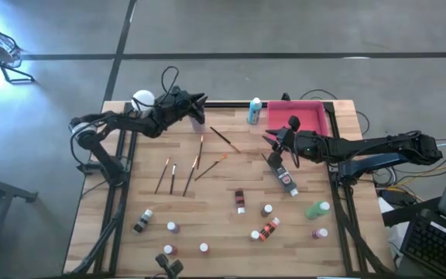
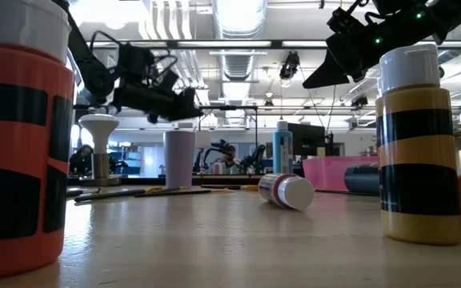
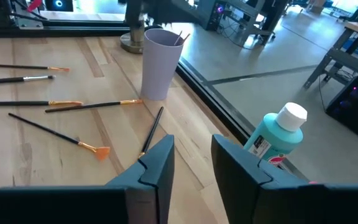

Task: Pick & Place Paint Supplies
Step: Put the gold black paint brush into the purple cup

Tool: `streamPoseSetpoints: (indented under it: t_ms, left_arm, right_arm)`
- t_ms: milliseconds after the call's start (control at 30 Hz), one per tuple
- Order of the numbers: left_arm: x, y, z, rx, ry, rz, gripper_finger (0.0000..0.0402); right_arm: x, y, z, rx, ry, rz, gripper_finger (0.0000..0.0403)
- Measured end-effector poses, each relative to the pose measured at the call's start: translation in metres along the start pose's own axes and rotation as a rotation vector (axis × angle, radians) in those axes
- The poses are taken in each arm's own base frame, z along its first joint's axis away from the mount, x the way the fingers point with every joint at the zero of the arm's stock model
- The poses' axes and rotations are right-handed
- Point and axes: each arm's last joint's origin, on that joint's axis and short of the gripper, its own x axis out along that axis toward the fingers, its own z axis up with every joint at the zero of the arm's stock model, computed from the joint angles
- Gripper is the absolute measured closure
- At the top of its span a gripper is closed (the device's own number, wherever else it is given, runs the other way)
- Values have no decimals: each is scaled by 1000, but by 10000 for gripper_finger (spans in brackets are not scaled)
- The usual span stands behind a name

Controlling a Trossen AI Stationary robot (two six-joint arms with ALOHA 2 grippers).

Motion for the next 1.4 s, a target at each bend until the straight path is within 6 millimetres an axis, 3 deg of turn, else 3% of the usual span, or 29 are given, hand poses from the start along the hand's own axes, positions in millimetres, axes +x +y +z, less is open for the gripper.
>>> streamPoseSetpoints:
  t_ms: [167,333,600,800,967,1133,1400]
  left_arm:
    - [-5,-3,43,-3,-126,-23,307]
    - [-20,-14,89,-21,-217,-180,307]
    - [-53,-54,152,58,-218,-457,307]
    - [-83,-89,181,136,-90,-445,307]
    - [-105,-117,191,207,120,-199,307]
    - [-132,-128,184,240,299,121,307]
    - [-153,-124,151,23,543,185,307]
  right_arm:
    - [0,0,0,0,0,0,281]
    - [0,0,0,0,0,0,272]
    - [0,0,0,0,0,0,261]
    - [0,0,0,1,0,0,255]
    - [0,0,0,4,0,0,261]
    - [0,0,0,9,0,0,278]
    - [0,0,0,9,-1,0,301]
